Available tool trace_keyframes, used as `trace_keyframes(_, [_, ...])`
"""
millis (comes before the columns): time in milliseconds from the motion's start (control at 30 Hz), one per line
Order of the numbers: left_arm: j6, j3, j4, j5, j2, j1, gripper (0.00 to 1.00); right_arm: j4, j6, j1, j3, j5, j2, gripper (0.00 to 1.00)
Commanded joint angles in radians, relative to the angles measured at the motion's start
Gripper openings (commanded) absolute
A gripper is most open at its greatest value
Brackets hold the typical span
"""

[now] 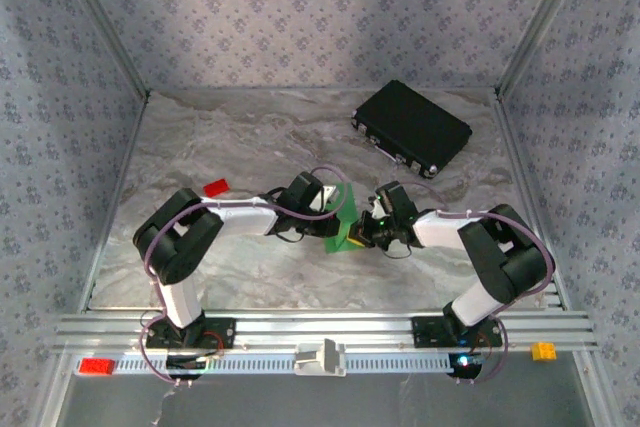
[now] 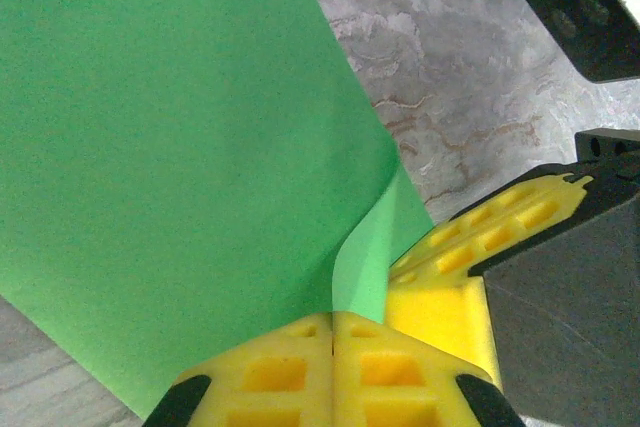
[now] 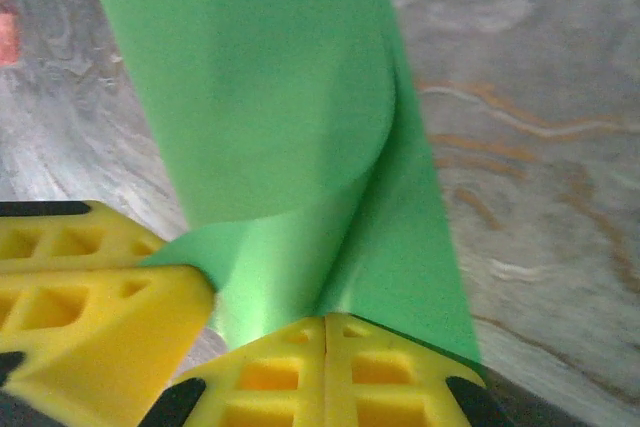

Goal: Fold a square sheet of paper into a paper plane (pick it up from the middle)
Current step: Fold the triangle a second time at the center of the table.

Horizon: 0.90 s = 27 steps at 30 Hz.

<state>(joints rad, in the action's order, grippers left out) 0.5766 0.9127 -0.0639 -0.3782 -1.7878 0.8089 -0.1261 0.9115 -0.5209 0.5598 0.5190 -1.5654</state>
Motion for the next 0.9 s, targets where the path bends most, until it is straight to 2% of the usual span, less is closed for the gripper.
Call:
trace_keyframes(0, [-0.026, 0.008, 0.026, 0.012, 0.015, -0.016, 0.00, 0.120, -0.045, 0.007, 0.008, -0.051, 0.007, 0.02])
trace_keyframes(400, [-0.087, 0.050, 0.093, 0.075, -0.006, -0.028, 0.00, 0.190, -0.084, 0.022, 0.015, -0.076, 0.025, 0.02])
trace_keyframes(867, [-0.112, 0.079, 0.116, 0.085, -0.032, -0.029, 0.00, 0.192, -0.089, 0.028, 0.015, -0.067, 0.030, 0.02])
